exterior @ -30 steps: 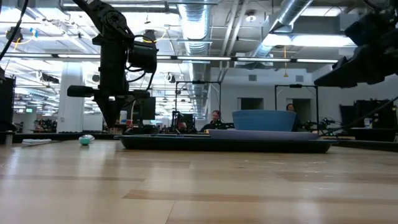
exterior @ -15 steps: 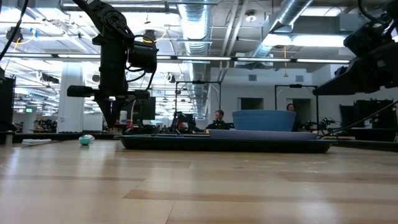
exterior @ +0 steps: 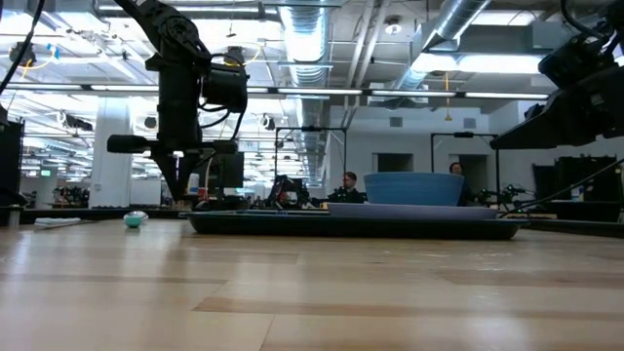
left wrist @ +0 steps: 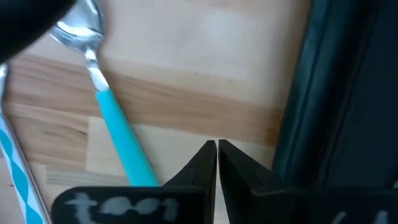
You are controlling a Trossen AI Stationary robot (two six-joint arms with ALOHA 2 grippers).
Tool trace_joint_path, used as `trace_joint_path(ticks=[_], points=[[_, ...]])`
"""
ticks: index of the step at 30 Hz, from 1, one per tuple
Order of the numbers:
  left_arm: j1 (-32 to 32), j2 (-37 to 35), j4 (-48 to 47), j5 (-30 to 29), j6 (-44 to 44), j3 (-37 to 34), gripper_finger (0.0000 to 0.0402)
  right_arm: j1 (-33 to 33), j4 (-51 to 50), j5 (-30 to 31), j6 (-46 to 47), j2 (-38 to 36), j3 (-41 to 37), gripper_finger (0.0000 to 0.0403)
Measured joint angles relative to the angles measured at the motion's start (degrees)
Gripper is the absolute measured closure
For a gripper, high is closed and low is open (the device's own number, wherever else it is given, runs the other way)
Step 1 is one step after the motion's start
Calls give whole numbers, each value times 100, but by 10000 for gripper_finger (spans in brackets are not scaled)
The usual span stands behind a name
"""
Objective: Set up tray
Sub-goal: Put the green spoon on the black napkin
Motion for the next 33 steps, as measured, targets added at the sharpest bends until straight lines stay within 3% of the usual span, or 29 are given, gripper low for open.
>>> trace_joint_path(ticks=[8, 16, 20, 27, 33], points=[[-226, 0, -3, -912, -1720, 0, 395, 0, 0, 0, 0, 0, 0, 296], [-373, 0, 280, -1311, -3302, 4, 395, 0, 0, -2, 0, 0, 4, 296], [-373, 0, 333, -1350, -3468, 4, 395, 0, 0, -2, 0, 0, 4, 296], [-368, 0, 236, -2369, -3454, 4, 395, 0, 0, -2, 0, 2, 4, 296], [-372, 0, 280, -2429, -4048, 2, 395, 0, 0, -2, 0, 1, 4, 296]])
